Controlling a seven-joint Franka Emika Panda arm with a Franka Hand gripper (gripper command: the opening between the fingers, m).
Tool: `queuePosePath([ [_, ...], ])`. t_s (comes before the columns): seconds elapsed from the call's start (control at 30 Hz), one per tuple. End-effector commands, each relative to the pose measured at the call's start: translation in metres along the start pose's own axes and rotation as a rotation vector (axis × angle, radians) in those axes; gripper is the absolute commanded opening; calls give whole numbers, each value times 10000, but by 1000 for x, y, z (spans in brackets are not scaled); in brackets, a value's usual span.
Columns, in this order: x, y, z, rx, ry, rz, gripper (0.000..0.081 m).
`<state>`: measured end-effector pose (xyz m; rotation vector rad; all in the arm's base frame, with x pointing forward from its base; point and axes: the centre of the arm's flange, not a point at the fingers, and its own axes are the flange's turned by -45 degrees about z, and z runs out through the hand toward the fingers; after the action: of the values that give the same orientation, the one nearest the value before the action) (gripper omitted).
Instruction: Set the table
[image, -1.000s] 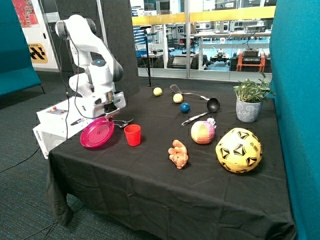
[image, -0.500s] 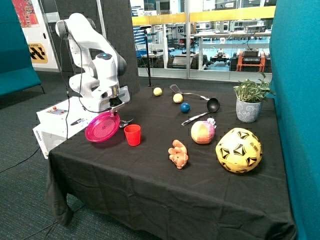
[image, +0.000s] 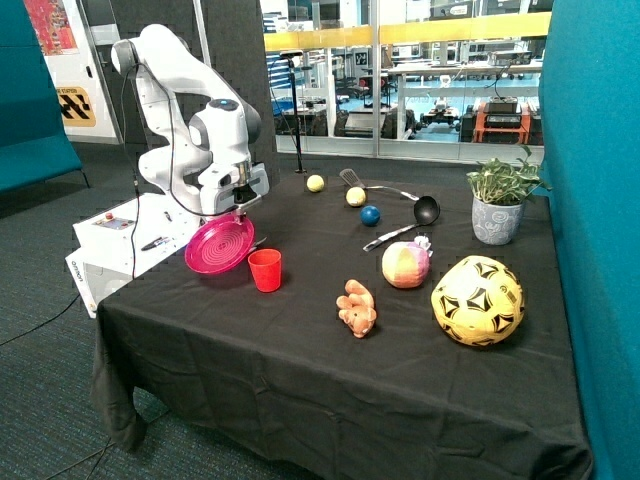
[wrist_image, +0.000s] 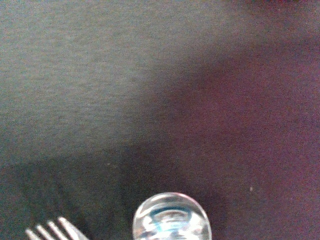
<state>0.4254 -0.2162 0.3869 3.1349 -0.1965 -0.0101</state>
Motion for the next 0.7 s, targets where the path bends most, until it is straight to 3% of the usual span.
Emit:
queuePosePath([
  [0.0,-2,-23,-9,8,64,-388,0],
  [0.5,-20,-42,-29,7,64,-861,0],
  [0.67,-30,-57,-37,5,64,-1402,0],
])
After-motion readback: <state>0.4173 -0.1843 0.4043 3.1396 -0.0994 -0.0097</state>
